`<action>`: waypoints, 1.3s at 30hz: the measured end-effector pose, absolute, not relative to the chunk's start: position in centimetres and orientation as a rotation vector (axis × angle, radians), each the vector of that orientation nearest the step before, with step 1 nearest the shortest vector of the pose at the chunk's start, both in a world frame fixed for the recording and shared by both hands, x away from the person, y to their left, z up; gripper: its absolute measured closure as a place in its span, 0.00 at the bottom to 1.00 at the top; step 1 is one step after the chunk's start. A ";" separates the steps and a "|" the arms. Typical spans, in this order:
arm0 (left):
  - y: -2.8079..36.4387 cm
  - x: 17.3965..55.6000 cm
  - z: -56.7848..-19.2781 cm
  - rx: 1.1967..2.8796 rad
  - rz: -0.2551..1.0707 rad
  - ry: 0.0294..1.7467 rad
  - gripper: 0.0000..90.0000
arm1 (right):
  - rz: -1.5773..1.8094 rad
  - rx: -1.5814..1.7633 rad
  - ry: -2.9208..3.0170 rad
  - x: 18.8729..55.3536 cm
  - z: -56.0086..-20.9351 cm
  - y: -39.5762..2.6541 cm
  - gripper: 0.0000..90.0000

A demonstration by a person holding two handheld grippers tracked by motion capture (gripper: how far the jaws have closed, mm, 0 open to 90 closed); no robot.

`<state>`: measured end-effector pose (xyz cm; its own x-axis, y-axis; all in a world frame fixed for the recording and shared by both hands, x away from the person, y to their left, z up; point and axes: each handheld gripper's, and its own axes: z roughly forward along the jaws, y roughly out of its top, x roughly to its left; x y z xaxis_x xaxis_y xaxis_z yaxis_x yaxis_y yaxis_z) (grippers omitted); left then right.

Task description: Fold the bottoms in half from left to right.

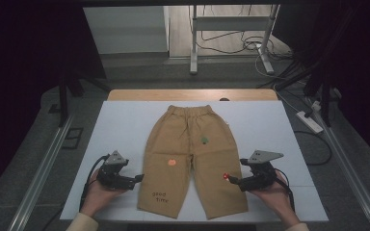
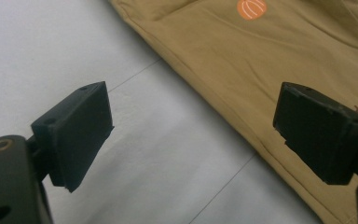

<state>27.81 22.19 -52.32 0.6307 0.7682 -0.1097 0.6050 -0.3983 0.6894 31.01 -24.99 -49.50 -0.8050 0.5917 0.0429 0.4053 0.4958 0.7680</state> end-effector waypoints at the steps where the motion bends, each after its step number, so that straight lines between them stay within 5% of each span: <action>1: 22.2 27.8 -52.3 2.136 0.291 1.068 0.13 | 1.198 0.849 2.518 31.0 -49.5 -24.8 0.18; 39: 21.9 28.5 -52.3 2.137 0.286 1.073 0.13 | 1.244 0.720 2.623 30.9 -50.2 -17.9 0.19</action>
<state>28.52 21.91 -52.28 0.6297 0.7683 -0.1149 0.6095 -0.3970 0.6862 30.89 -17.91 -50.19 -0.8734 0.4823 0.0679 0.3577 0.5406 0.7614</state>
